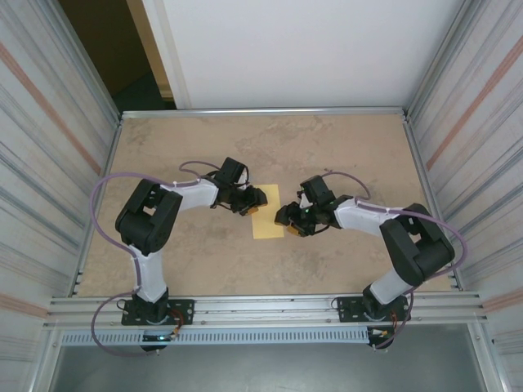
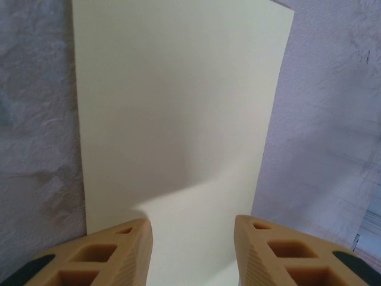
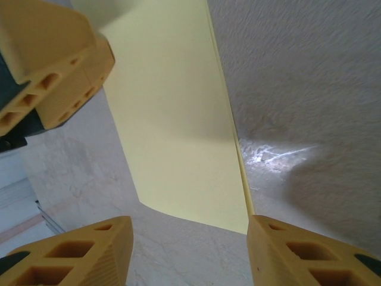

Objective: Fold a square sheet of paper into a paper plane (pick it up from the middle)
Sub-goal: Fold the triangle a second time at the center of the table.

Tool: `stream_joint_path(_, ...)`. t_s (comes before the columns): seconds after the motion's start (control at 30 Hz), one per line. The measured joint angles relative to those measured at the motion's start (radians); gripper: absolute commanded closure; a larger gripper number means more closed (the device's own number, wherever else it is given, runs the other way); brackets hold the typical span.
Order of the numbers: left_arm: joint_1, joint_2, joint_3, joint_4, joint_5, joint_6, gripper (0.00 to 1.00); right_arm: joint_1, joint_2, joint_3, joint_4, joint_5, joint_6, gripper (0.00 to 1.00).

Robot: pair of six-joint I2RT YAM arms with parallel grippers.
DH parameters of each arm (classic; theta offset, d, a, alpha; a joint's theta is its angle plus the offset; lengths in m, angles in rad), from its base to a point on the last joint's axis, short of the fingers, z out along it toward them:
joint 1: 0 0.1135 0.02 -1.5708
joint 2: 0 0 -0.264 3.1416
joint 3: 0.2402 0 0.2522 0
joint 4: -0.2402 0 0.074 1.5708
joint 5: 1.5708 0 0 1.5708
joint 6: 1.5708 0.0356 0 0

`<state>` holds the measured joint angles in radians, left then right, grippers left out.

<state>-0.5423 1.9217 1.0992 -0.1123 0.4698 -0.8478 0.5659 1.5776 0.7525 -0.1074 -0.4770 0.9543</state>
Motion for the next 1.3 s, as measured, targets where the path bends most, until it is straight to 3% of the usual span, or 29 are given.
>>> stream_joint_path(0.33, 0.006, 0.011, 0.013, -0.015, 0.018, -0.011, 0.58, 0.019, 0.055, 0.016, -0.030, -0.003, 0.006, 0.55)
stream_joint_path(0.67, 0.010, 0.013, 0.014, -0.017, 0.026, -0.011, 0.58, 0.037, 0.072, 0.035, -0.050, -0.003, 0.006, 0.57)
stream_joint_path(0.97, 0.010, 0.014, 0.014, -0.017, 0.027, -0.011, 0.58, 0.041, 0.060, 0.036, -0.085, 0.021, 0.003, 0.53)
stream_joint_path(1.3, 0.011, 0.016, 0.016, -0.018, 0.032, -0.014, 0.58, 0.059, 0.064, 0.042, -0.096, 0.024, -0.005, 0.59)
